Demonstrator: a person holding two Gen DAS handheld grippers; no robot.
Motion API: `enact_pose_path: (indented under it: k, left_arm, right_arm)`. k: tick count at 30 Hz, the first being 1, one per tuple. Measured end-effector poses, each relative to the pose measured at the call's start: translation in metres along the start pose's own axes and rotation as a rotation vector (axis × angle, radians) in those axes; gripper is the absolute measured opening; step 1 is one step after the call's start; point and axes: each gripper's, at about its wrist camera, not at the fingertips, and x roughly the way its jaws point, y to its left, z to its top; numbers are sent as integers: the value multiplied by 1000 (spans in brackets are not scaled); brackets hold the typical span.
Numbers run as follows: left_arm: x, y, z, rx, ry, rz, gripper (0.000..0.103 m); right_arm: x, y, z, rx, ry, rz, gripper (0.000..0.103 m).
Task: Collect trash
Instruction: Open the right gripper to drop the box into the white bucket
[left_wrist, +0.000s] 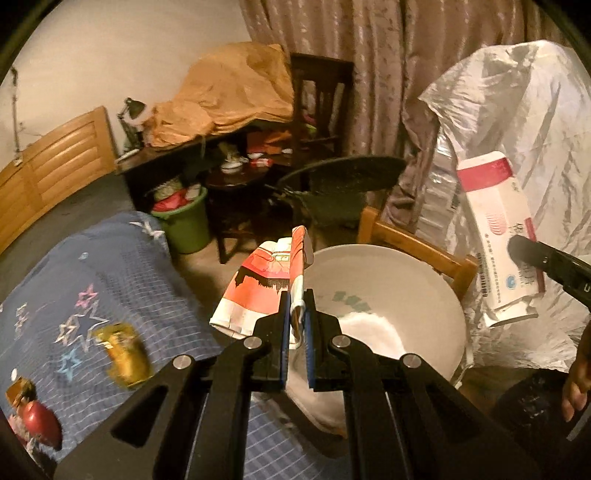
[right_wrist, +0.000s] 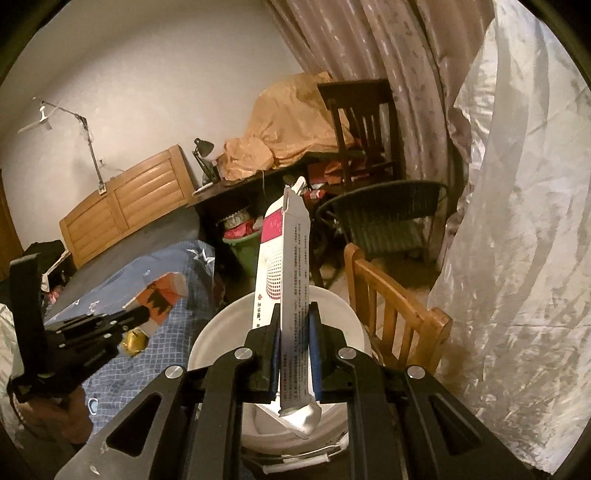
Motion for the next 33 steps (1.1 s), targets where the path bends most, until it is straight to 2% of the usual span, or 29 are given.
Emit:
enact_pose_path:
  k: [6,12,15,16,17,18,19,30,33]
  left_arm:
    - [28,-7,12,5,42,-113,6]
    - [49,-15,13,12,76,-155,6]
    - [63,-19,13,20,113,-171,12]
    - [70,-19,12,12,136,-155,30]
    - [74,-17,12,3,150,-143,45]
    - [76,-14,11,-8,152,-129,64]
    - [73,-9,10,-19,129,-113,64]
    - [49,29,-5,-96,89,-49,64]
    - [30,39,-18,-119,58,4,70]
  right_arm:
    - [16,-3,0,16,47,5,14]
    - [39,-5,2,39,81,16,14]
    - [52,0,3,32,94,21,14]
    - [58,3,3,17,105,11,15]
    - [64,8,4,-8,119,-6,22]
    - [68,11,3,-18,119,-28,39]
    - [69,12,3,-19,109,-33,43]
    - [71,18,-4,3,86,-1,43]
    - [64,29,-9,-1,70,18,43]
